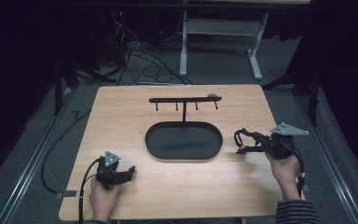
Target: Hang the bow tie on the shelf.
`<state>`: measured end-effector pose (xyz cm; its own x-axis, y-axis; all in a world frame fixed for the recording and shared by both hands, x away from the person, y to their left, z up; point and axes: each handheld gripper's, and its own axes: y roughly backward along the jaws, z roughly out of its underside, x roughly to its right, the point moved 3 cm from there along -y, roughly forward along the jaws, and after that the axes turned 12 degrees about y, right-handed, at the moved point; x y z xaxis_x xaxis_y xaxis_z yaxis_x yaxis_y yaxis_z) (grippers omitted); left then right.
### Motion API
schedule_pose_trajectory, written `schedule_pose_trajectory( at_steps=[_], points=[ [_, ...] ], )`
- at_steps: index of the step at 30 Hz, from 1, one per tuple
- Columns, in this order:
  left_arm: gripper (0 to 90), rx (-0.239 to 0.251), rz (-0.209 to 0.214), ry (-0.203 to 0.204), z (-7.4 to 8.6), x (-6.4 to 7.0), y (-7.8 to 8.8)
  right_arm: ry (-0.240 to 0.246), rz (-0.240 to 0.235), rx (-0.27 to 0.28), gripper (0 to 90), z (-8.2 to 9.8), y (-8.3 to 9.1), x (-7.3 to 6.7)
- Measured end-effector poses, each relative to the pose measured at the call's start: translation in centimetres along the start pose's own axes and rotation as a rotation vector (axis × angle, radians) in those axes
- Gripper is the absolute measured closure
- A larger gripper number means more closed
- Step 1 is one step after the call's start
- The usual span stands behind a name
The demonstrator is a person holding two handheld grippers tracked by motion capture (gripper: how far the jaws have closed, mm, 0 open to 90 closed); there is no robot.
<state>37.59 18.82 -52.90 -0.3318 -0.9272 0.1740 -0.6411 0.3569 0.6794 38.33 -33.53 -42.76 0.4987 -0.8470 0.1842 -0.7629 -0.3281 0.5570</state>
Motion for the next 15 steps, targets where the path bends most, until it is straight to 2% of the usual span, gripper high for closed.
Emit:
schedule_pose_trajectory(
  at_steps=[4, 15],
  points=[
    [17.9, 0.0, 0.0, 0.0, 0.0, 0.0, 0.0, 0.017, -0.005, 0.021, 90.0, -0.7, 0.4, -0.3],
    [18.0, 0.0, 0.0, 0.0, 0.0, 0.0, 0.0, 0.028, -0.036, 0.064, 90.0, -2.4, 1.0, -1.1]
  ],
)
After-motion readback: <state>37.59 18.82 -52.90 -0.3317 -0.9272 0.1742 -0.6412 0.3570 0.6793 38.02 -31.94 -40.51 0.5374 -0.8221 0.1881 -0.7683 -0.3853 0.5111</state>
